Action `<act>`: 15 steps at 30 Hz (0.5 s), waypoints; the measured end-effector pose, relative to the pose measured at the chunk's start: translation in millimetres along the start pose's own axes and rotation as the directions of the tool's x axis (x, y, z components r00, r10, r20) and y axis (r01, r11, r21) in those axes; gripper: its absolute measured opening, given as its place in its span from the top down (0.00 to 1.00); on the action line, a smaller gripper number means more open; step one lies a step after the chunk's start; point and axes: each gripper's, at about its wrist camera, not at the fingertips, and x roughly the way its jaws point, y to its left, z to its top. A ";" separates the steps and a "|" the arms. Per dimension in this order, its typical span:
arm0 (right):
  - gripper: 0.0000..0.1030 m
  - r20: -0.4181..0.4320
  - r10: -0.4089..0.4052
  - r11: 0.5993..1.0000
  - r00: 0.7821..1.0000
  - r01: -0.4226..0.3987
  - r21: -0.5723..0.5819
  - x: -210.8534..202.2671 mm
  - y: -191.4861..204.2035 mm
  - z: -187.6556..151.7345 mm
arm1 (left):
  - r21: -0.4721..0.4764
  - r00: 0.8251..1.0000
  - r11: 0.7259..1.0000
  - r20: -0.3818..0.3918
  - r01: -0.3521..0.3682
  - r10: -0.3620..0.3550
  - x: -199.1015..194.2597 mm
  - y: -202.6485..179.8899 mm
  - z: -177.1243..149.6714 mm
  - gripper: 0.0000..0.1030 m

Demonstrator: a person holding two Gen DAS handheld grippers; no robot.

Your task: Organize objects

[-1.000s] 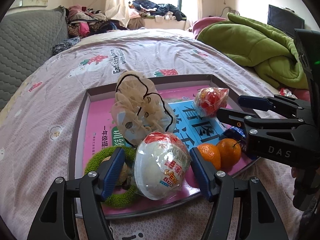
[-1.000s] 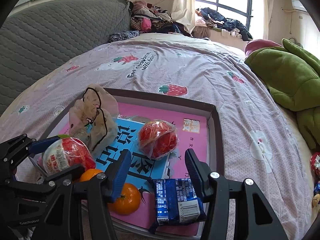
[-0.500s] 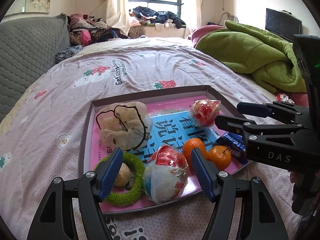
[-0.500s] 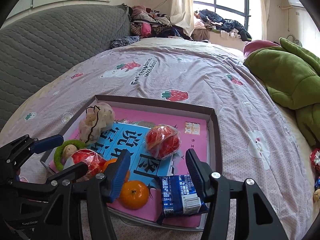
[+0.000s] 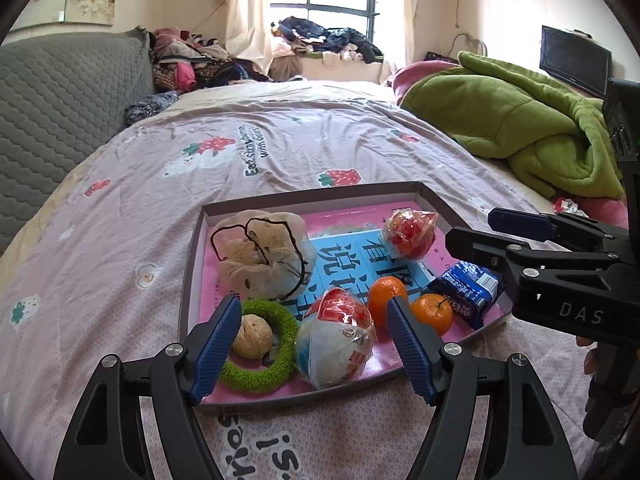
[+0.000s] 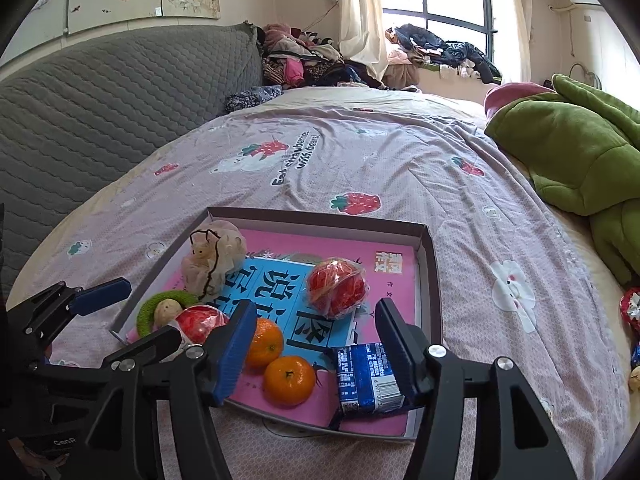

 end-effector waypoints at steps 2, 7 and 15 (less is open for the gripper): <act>0.40 0.005 0.006 1.000 1.000 -0.006 0.008 -4.5 0.3 -0.9 | -0.004 1.000 1.000 -0.001 0.003 -0.003 -3.4 -1.4 -0.5 0.26; 0.35 0.014 0.005 1.000 1.000 -0.005 0.016 -13.3 1.8 -3.0 | -0.001 1.000 1.000 0.002 -0.009 0.009 -11.5 -5.9 -0.6 0.26; 0.32 0.071 0.020 0.999 0.997 -0.024 0.049 -35.6 1.1 -3.3 | -0.034 0.998 0.998 0.024 -0.056 0.057 -30.2 -1.9 2.5 0.26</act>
